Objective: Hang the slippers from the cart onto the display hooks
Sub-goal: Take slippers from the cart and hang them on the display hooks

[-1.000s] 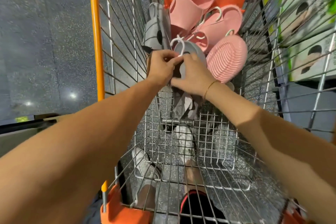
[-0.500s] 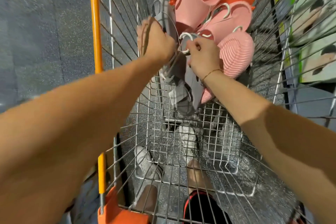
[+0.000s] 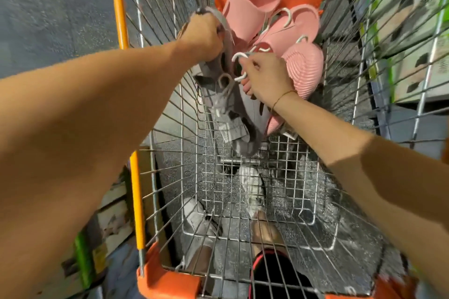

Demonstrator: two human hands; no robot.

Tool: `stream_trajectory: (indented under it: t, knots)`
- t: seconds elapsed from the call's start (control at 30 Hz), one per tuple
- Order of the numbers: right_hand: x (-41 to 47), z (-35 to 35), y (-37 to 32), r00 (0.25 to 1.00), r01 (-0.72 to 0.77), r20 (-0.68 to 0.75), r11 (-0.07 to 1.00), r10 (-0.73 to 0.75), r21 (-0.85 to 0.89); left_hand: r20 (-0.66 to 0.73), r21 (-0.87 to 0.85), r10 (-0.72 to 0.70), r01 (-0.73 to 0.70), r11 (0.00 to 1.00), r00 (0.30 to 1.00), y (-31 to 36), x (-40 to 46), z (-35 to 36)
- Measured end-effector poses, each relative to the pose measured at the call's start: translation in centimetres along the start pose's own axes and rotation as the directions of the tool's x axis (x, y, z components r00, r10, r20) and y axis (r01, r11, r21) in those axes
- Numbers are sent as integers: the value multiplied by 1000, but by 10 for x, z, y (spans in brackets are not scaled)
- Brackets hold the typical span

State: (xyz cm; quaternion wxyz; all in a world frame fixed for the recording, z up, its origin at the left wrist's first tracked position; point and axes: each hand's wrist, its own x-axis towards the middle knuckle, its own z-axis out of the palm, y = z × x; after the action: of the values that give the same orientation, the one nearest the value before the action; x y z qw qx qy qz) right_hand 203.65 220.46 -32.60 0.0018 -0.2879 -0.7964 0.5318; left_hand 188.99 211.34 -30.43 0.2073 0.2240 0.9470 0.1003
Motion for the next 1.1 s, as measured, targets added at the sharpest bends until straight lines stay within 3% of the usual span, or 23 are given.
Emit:
stream_trajectory:
  t: [0.2, 0.37, 0.63, 0.77, 0.97, 1.1]
  knots:
    - [-18, -18, -26, 998, 31, 51, 998, -28, -53, 24, 94, 162, -164, 982, 986, 23, -42, -31]
    - [-54, -55, -68, 988, 114, 118, 983, -97, -146, -63, -5, 240, -241, 970, 969, 49, -81, -89]
    - [-135, -143, -187, 959, 208, -182, 976, -216, -64, -150, -114, 448, -466, 878, 881, 109, -164, -224]
    - [-201, -180, -252, 923, 276, -266, 960, -277, -43, -243, -158, 438, -481, 863, 866, 141, -215, -288]
    - [-292, -221, -312, 812, 346, -429, 918, -396, -193, -412, -115, 377, -458, 882, 830, 193, -289, -369]
    - [-339, -251, -332, 723, 280, -535, 893, -438, -352, -405, -61, 451, -515, 855, 795, 248, -343, -394]
